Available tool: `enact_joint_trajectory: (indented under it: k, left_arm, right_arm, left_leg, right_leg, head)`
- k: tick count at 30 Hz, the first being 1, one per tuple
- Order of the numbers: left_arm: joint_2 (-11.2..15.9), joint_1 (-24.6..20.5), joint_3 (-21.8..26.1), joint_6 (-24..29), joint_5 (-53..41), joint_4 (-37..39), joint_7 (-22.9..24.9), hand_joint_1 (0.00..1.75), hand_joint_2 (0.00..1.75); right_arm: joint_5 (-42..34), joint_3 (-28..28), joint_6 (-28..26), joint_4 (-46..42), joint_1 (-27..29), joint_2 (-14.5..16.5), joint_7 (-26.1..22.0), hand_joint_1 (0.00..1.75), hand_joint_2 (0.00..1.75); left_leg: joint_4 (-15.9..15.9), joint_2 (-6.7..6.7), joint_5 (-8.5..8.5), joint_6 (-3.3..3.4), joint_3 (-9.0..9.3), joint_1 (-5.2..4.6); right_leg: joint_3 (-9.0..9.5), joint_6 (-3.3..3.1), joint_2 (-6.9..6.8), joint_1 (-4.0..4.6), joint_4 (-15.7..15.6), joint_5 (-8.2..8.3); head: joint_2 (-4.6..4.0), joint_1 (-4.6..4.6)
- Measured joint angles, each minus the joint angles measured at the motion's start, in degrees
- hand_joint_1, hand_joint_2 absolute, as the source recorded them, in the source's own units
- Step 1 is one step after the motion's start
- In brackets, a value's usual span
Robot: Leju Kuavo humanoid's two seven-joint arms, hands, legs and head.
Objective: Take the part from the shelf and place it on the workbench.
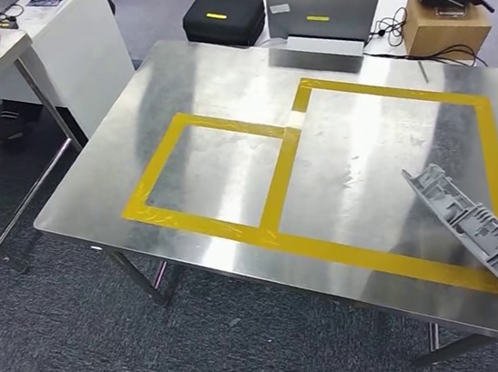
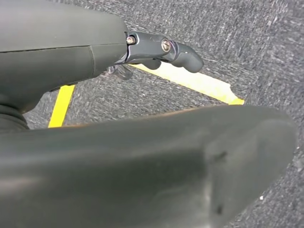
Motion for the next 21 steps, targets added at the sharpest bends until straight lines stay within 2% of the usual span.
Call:
enact_joint_trajectory:
  k: [1,2,3,7,10,13,16,18,21]
  left_arm:
    - [0.0,0.0,0.0,0.0,0.0,0.0,0.0,0.0,0.0]
    - [0.0,0.0,0.0,0.0,-0.1,0.0,0.0,0.0,0.0]
    - [0.0,0.0,0.0,-0.1,-0.1,0.0,0.0,0.0,0.0]
    - [0.0,-0.1,0.0,-0.5,-0.8,0.0,0.0,0.0,0.0]
    - [0.0,-0.4,0.0,-1.0,-1.9,0.0,0.0,0.0,0.0]
    - [0.0,-0.8,0.0,-1.5,-3.0,0.0,0.4,0.0,0.0]
    - [0.0,-1.3,-0.2,-2.2,-4.3,0.0,1.2,0.0,0.0]
    - [0.0,-1.9,-0.5,-2.7,-5.5,0.0,2.1,0.0,0.0]
    - [0.1,-2.9,-1.2,-3.3,-7.1,0.0,3.6,0.0,0.0]
  right_arm:
    - [0.1,0.0,0.2,0.0,-0.1,0.0,0.0,1.75,1.75]
    - [0.3,0.0,0.5,0.1,-0.2,0.0,0.0,1.75,1.75]
    - [0.6,0.0,0.9,0.2,-0.3,0.0,0.0,1.75,1.75]
    - [3.7,-0.5,4.5,1.2,-1.8,0.0,0.0,1.75,1.75]
    - [8.6,-1.6,8.9,3.2,-4.4,-0.2,-0.5,1.75,1.75]
    - [13.1,-2.1,11.7,6.4,-7.4,-1.8,0.2,1.75,1.75]
    - [16.8,-1.9,11.6,10.3,-10.6,-5.5,3.2,1.75,1.75]
    - [19.8,-1.0,10.8,14.0,-13.1,-10.2,7.4,1.75,1.75]
    - [23.2,0.8,9.2,20.9,-16.9,-18.9,13.6,1.75,1.75]
  left_leg:
    - [0.1,0.02,-0.09,-0.24,0.01,-0.09]
    - [0.2,0.07,-0.14,-0.51,-0.02,-0.15]
    - [0.3,0.13,-0.19,-0.72,-0.09,-0.2]
    - [0.2,0.27,-0.16,0.21,-0.08,-0.07]
    - [0.0,0.28,0.06,-0.32,-0.01,0.07]
    - [-0.1,0.28,0.22,-0.97,-0.02,0.22]
    - [-0.2,0.27,0.21,-1.22,0.05,0.28]
    - [-0.1,0.28,0.19,-1.3,0.09,0.29]
    - [0.1,0.22,0.18,-1.29,0.08,0.26]
  right_leg:
    - [1.68,-0.24,-0.23,0.1,-3.1,0.8]
    - [2.53,-0.48,-0.35,0.23,-4.6,0.92]
    - [2.74,-0.67,-0.29,0.33,-5.0,0.82]
    - [2.83,-0.72,0.06,0.49,-5.1,1.13]
    - [2.81,-0.97,0.09,0.64,-5.1,1.09]
    - [2.71,-1.22,0.03,0.78,-5.0,1.12]
    - [2.52,-1.26,-0.01,0.84,-5.0,1.1]
    - [2.48,-1.27,0.0,0.85,-5.0,1.1]
    - [2.56,-1.22,-0.1,0.84,-5.1,1.12]
  head:
    - [0.0,-0.03]
    - [0.0,-0.05]
    - [0.0,-0.08]
    - [0.0,-0.12]
    - [0.0,-0.12]
    - [0.0,-0.11]
    - [0.0,-0.11]
    - [0.0,-0.1]
    - [0.0,-0.06]
